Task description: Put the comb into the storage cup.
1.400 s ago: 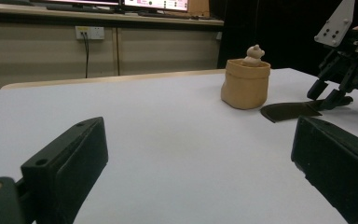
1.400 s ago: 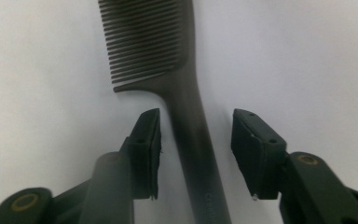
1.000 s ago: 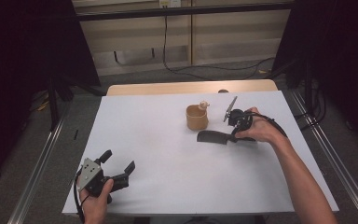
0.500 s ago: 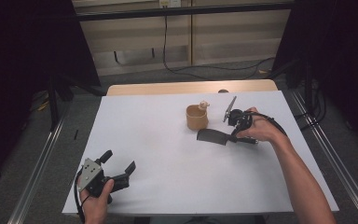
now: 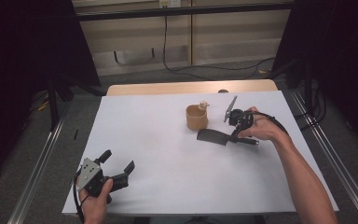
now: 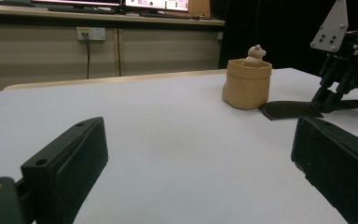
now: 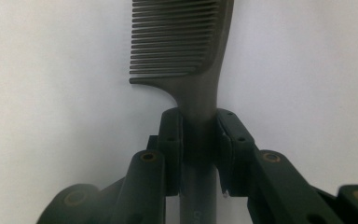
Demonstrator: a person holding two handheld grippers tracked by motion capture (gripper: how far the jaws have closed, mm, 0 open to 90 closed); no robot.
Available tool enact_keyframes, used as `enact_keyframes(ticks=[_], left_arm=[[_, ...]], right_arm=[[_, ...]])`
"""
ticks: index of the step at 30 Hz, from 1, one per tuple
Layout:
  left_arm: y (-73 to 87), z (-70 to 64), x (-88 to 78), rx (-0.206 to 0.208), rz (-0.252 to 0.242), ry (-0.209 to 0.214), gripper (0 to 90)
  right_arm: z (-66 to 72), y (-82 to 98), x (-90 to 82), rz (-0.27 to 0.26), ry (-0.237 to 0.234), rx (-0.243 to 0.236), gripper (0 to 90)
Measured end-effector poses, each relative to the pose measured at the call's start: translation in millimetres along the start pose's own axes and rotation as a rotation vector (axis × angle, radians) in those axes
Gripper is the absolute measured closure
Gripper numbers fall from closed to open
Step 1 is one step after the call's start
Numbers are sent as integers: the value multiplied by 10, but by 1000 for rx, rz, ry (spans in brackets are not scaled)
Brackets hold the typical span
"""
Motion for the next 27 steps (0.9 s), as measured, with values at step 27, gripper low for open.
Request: enact_keyframes(ticks=[27], left_arm=[[-1,-7,13,8,1,0,38]], right_arm=[[174,270,-271,-189,10,59,732]])
Point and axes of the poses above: each handheld gripper's, and its own axes: x roughly forward along the jaws, y roughly out of its underside, z roughly to its left, the point moved 3 cm from there along x, roughly forward along the jaws, and after that the axes turned 3 degrees about z, right-handed, at the moved point
